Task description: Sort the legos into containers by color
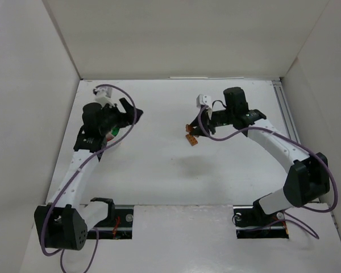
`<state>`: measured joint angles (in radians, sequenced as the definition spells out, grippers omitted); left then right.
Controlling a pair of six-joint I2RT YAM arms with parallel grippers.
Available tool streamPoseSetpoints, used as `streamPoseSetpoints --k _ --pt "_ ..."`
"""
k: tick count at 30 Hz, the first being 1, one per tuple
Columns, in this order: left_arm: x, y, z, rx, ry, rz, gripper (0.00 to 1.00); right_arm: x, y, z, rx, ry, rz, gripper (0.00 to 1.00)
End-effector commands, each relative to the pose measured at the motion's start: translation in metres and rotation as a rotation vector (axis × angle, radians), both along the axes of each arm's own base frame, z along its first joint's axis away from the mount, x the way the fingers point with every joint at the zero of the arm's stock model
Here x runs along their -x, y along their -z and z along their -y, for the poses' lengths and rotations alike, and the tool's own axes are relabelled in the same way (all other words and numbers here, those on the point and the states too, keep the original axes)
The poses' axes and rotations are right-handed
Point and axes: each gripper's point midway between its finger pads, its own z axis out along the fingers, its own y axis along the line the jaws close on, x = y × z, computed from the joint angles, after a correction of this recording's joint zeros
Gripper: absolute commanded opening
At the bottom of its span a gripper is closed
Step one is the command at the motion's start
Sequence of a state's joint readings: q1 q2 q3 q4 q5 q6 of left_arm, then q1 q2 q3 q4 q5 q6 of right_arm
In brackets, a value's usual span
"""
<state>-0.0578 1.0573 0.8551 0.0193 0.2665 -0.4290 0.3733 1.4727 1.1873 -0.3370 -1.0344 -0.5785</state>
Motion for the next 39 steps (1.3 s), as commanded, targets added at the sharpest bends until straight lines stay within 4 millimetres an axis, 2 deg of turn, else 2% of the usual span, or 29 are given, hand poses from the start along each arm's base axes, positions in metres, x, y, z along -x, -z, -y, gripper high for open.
streamPoseSetpoints --k 1,3,4,5,7,8,10,11,13,14,15,23,26,28,32,33,38,39 --pt "0.056 -0.045 0.103 0.104 0.625 0.22 0.85 -0.001 -0.001 -0.014 0.069 -0.041 0.158 0.17" --pt "0.061 -0.045 0.123 0.096 0.668 0.216 0.85 0.001 -0.004 -0.023 0.062 -0.05 0.183 0.16" --pt "0.067 -0.044 0.14 0.091 0.684 0.215 0.85 0.001 -0.009 -0.026 0.057 -0.041 0.198 0.16" --pt "0.07 -0.043 0.149 0.09 0.7 0.205 0.85 -0.005 -0.01 -0.025 0.065 -0.009 0.201 0.16" --pt "0.078 -0.038 0.168 0.104 0.755 0.168 0.85 -0.002 -0.025 -0.035 0.054 0.013 0.271 0.15" --pt "0.078 -0.042 0.172 0.123 0.759 0.158 0.85 -0.01 -0.025 -0.033 0.081 0.074 0.299 0.15" --pt "0.073 -0.034 0.177 0.165 0.746 0.091 0.77 -0.004 -0.037 -0.041 0.07 0.097 0.373 0.14" --pt "0.069 -0.028 0.179 0.167 0.725 0.07 0.75 -0.01 -0.043 -0.04 0.082 0.153 0.402 0.14" --pt "0.062 -0.017 0.182 0.176 0.701 0.033 0.71 -0.005 -0.045 -0.048 0.085 0.166 0.432 0.14" --pt "0.066 -0.014 0.189 0.176 0.722 0.022 0.69 -0.003 -0.05 -0.048 0.082 0.181 0.438 0.14" --pt "0.06 -0.019 0.19 0.168 0.693 0.044 0.68 -0.006 -0.055 -0.045 0.08 0.207 0.456 0.14" --pt "0.054 -0.019 0.197 0.17 0.652 0.047 0.6 0.001 -0.051 -0.051 0.082 0.185 0.451 0.14" --pt "0.059 -0.023 0.198 0.177 0.673 0.054 0.6 -0.006 -0.046 -0.048 0.106 0.227 0.444 0.12" --pt "0.06 -0.023 0.199 0.179 0.682 0.053 0.57 -0.008 -0.046 -0.047 0.108 0.239 0.437 0.12" --pt "0.065 -0.027 0.205 0.194 0.736 0.07 0.54 -0.008 -0.047 -0.054 0.09 0.21 0.434 0.12" --pt "0.063 -0.025 0.206 0.193 0.736 0.069 0.52 -0.007 -0.042 -0.057 0.094 0.197 0.424 0.12" --pt "0.065 -0.022 0.211 0.207 0.767 0.048 0.41 -0.009 -0.045 -0.06 0.084 0.19 0.428 0.12" --pt "0.068 -0.026 0.212 0.213 0.79 0.059 0.35 -0.009 -0.045 -0.06 0.083 0.19 0.428 0.12"
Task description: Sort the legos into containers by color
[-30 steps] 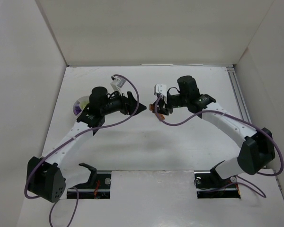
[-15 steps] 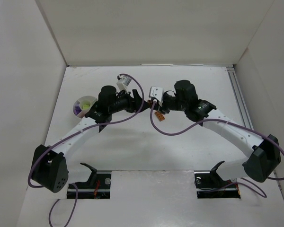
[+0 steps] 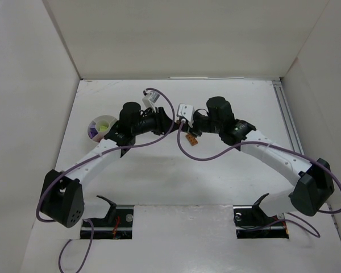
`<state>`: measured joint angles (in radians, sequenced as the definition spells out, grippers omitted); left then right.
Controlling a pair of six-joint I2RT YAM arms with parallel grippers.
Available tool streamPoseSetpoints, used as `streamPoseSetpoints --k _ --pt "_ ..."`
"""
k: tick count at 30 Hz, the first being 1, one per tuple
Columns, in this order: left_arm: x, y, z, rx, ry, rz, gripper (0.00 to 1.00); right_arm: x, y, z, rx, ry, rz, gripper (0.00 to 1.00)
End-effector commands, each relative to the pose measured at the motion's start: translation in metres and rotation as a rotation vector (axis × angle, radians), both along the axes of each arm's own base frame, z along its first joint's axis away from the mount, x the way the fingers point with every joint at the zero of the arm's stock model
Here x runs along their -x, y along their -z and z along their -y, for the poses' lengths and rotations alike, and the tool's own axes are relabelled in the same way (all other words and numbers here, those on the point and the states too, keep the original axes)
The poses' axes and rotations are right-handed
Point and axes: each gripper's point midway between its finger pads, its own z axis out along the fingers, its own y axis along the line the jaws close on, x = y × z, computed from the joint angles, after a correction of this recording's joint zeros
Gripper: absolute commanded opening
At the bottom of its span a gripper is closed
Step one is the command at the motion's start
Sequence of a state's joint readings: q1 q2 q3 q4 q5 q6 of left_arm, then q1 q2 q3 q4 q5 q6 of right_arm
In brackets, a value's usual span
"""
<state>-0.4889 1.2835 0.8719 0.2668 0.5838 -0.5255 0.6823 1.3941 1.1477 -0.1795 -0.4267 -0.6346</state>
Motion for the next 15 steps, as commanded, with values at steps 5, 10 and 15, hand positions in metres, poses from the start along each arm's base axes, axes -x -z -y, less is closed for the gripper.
streamPoseSetpoints --k 5,10,15 --pt "0.007 -0.038 0.016 0.093 0.117 0.094 0.05 -0.006 -0.037 -0.015 -0.087 -0.024 0.079 0.12" --pt "0.013 -0.047 0.018 0.119 0.145 0.108 0.0 -0.012 -0.029 -0.014 -0.067 0.002 0.071 0.17" --pt "-0.016 -0.045 -0.009 0.03 -0.056 0.096 0.0 -0.011 -0.024 -0.013 -0.061 0.002 0.064 0.61"
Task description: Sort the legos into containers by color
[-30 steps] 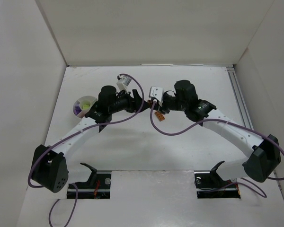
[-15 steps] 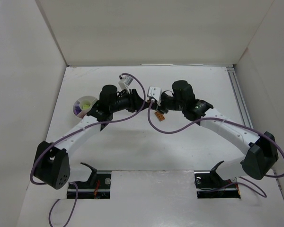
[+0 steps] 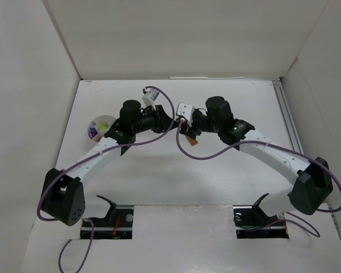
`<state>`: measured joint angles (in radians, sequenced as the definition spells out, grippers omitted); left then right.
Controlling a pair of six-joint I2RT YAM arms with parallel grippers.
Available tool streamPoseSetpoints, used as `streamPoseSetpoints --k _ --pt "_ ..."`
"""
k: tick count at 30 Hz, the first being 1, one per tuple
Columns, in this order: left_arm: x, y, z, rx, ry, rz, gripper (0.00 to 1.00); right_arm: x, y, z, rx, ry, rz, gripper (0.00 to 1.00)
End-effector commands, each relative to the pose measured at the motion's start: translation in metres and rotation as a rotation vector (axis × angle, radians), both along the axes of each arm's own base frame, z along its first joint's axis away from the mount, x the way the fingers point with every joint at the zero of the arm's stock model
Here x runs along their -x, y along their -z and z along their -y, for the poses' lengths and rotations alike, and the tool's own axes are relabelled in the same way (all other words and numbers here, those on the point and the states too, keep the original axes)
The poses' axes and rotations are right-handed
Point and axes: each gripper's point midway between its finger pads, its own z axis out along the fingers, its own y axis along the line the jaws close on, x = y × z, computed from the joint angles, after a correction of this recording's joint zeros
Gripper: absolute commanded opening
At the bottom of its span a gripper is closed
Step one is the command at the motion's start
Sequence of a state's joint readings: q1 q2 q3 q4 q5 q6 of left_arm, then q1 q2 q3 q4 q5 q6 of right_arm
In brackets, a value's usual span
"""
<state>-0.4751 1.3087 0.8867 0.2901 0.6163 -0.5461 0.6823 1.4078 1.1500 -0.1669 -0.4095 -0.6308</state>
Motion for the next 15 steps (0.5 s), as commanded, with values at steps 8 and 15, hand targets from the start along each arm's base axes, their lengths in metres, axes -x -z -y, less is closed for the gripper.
streamPoseSetpoints --k 8,15 --pt "-0.06 -0.022 -0.097 -0.288 -0.593 0.064 0.0 -0.029 -0.027 0.023 -0.099 0.11 0.007 0.95" --pt "-0.074 -0.011 -0.202 -0.534 -1.099 -0.064 0.0 -0.048 -0.012 0.057 -0.123 0.207 -0.079 0.96"
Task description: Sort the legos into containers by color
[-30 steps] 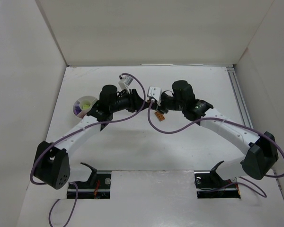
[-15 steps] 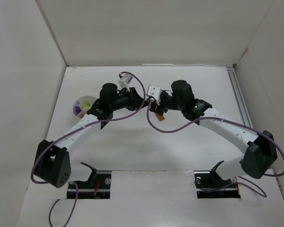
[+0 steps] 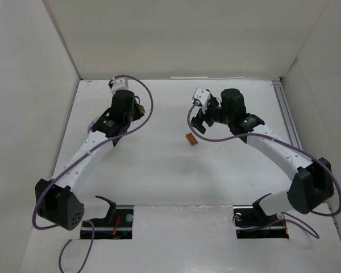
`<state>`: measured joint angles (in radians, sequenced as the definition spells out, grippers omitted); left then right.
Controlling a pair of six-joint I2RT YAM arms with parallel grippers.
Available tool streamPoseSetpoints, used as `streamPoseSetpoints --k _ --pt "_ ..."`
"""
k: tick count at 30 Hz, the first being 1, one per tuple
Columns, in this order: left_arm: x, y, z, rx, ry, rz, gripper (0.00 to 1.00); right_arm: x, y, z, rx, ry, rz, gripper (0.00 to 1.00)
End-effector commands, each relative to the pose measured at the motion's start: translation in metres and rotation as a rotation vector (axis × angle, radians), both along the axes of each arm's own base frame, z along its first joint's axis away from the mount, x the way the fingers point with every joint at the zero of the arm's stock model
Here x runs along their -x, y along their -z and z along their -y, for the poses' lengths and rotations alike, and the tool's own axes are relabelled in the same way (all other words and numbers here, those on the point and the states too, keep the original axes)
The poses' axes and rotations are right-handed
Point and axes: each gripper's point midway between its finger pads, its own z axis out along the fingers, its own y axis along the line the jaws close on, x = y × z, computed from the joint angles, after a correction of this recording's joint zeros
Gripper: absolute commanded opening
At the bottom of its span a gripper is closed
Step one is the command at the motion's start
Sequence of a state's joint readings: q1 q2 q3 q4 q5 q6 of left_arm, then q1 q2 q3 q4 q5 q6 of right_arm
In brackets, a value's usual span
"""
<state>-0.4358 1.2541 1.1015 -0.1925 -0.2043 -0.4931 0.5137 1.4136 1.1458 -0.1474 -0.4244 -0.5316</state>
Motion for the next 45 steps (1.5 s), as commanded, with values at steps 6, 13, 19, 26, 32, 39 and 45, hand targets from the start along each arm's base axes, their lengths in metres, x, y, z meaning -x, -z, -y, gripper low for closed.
streamPoseSetpoints --k 6,13,19,26,32,39,45 --pt "-0.006 0.017 -0.148 -0.108 -0.606 -0.157 0.0 -0.012 -0.012 0.029 -0.071 0.079 -0.003 0.96" --pt "-0.021 0.039 -0.167 -0.142 -0.678 -0.228 0.0 -0.021 -0.002 0.043 -0.072 0.111 -0.041 0.96" --pt "-0.029 0.048 -0.183 -0.165 -0.76 -0.251 0.0 -0.022 0.002 0.044 -0.079 0.108 -0.061 0.96" --pt "-0.032 0.058 -0.187 -0.183 -0.778 -0.28 0.0 -0.026 0.005 0.049 -0.079 0.118 -0.071 0.96" --pt "-0.046 0.067 -0.18 -0.178 -0.725 -0.289 0.0 -0.028 0.009 0.051 -0.079 0.12 -0.081 0.96" --pt "-0.053 0.065 -0.173 -0.172 -0.669 -0.279 0.0 -0.032 0.016 0.055 -0.079 0.122 -0.1 0.96" --pt "-0.05 0.068 -0.173 -0.182 -0.668 -0.3 0.19 -0.034 0.02 0.053 -0.078 0.114 -0.112 0.96"
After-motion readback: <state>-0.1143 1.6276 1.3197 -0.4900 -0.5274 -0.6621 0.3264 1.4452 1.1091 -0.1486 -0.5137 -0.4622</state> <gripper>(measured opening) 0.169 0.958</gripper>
